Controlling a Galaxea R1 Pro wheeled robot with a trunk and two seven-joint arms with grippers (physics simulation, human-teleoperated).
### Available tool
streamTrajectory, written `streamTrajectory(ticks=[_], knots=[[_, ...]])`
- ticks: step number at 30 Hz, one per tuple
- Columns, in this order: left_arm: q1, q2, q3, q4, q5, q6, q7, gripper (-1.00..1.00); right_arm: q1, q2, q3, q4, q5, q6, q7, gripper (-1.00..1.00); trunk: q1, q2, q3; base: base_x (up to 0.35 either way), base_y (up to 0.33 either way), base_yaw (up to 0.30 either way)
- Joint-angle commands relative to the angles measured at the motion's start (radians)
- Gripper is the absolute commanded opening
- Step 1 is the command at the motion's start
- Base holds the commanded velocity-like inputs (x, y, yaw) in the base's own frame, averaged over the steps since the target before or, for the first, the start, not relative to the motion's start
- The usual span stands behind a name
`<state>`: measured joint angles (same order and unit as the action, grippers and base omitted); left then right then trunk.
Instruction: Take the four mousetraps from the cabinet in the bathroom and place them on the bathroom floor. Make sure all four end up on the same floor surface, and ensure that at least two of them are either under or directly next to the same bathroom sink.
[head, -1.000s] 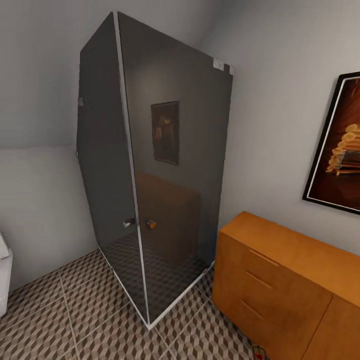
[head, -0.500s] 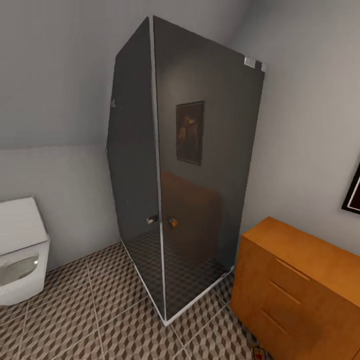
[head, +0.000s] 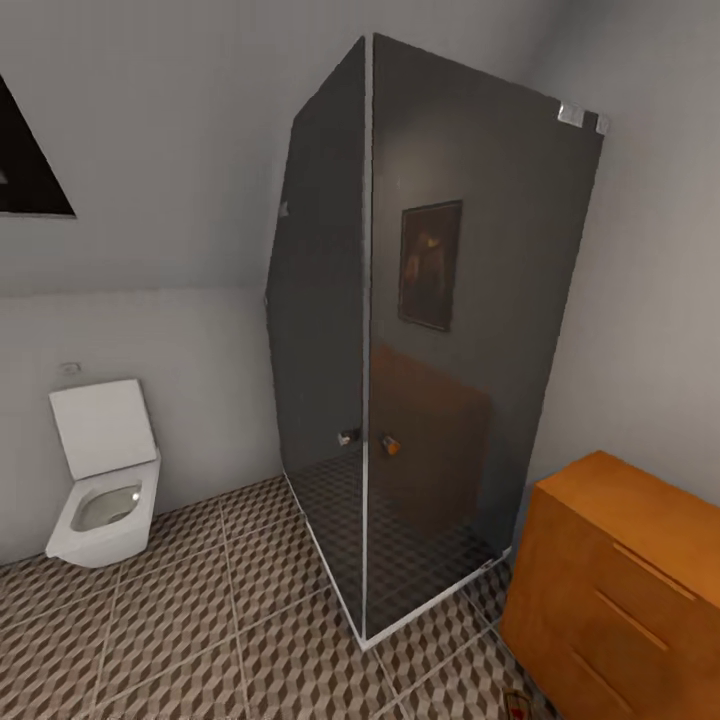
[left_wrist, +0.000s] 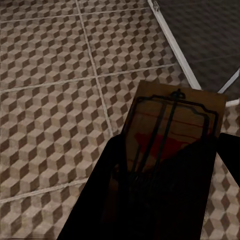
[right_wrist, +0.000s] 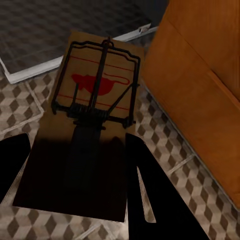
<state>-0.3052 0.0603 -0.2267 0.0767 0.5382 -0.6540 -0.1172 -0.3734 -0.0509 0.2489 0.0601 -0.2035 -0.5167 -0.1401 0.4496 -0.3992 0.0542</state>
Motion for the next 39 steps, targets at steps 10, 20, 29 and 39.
streamTrajectory(ticks=[10, 20, 29, 39], knots=[[-0.002, 0.0, -0.005, 0.005, 0.011, -0.004, -0.009, -1.0, -0.001, 0.0, 0.007, 0.003, -0.007, -0.005, 0.0, -1.0, 0.0, -0.001, 0.0, 0.167, 0.171, 0.295], [-0.002, 0.0, -0.004, 0.005, 0.012, -0.004, -0.009, -1.0, -0.001, 0.0, 0.007, 0.003, -0.006, -0.005, 0.006, -1.0, 0.0, -0.001, 0.0, 0.187, 0.272, 0.045], [-0.002, 0.001, -0.004, 0.005, 0.012, -0.004, -0.009, -1.0, -0.001, 0.0, 0.009, 0.003, -0.005, -0.006, 0.007, -1.0, 0.0, -0.001, 0.0, 0.208, 0.271, 0.001], [-0.002, 0.001, -0.004, 0.005, 0.012, -0.004, -0.009, -1.0, -0.001, 0.0, 0.008, 0.003, -0.005, -0.006, 0.007, -1.0, 0.0, -0.001, 0.0, 0.138, 0.294, 0.0]])
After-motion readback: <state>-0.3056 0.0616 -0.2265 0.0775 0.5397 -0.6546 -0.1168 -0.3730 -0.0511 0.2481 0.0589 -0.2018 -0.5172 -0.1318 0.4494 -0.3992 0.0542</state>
